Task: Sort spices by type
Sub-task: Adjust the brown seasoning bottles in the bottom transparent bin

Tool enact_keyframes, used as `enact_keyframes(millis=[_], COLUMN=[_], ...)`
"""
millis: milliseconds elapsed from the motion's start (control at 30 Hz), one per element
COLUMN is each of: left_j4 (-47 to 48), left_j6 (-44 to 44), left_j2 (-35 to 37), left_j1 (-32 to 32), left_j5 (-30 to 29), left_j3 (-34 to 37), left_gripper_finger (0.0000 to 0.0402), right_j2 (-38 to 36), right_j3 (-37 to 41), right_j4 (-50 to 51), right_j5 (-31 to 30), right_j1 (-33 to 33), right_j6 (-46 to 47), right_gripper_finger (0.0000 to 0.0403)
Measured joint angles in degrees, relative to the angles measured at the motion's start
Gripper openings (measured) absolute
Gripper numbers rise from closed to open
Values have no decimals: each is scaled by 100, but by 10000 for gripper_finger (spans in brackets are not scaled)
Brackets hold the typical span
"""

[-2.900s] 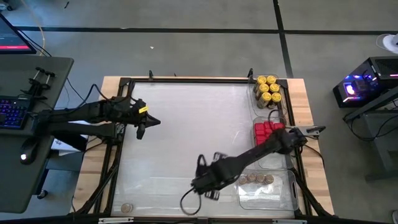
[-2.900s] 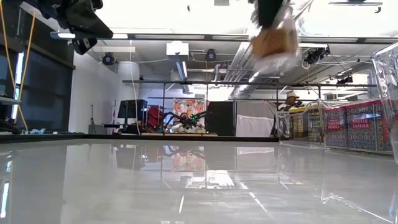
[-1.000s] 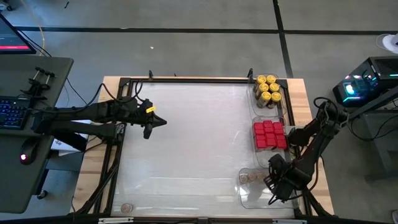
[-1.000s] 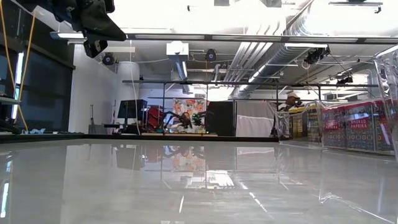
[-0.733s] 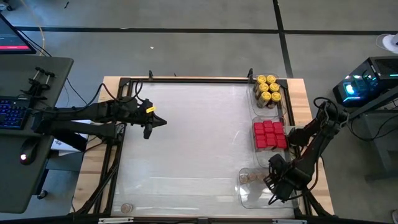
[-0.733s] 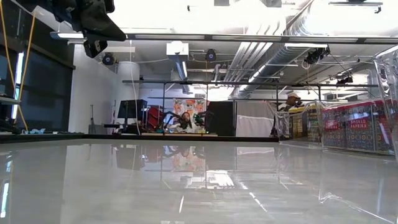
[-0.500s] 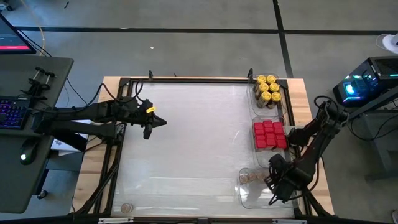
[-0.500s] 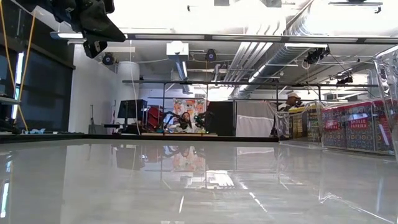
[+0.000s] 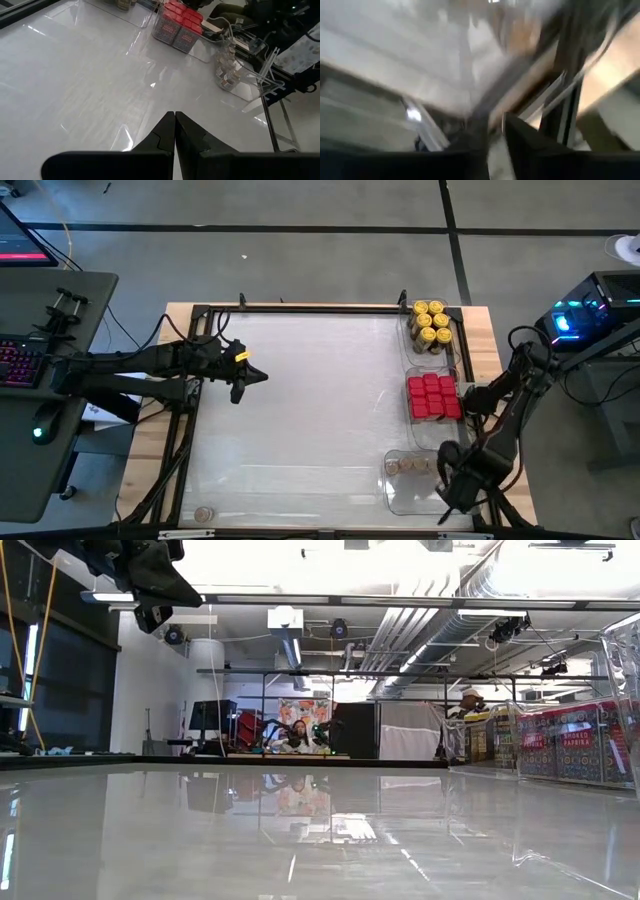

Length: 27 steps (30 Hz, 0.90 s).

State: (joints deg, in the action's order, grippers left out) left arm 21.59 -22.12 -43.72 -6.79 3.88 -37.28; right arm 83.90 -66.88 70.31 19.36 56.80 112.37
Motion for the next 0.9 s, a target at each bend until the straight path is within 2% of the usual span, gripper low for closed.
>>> enact_keyframes(millis=[67,233,533,900], left_j4=[-7,-10,-53,-49], left_j6=[85,136,131,123], left_j2=[0,0,2,0], left_j1=[0,0,0,0], left_j5=[0,-2,-2,0], left_j3=[0,0,0,0], left_gripper_finger=[0,0,0,0], right_j2=[0,2,0,0], right_j3=[90,461,1068,1247], right_j4=[-321,-198,-203,-213], right_j5=[56,94,477,458], right_j1=[9,-180,-820,-926], right_j6=[256,422,-817,-1127], right_gripper_finger=[12,3,1,0])
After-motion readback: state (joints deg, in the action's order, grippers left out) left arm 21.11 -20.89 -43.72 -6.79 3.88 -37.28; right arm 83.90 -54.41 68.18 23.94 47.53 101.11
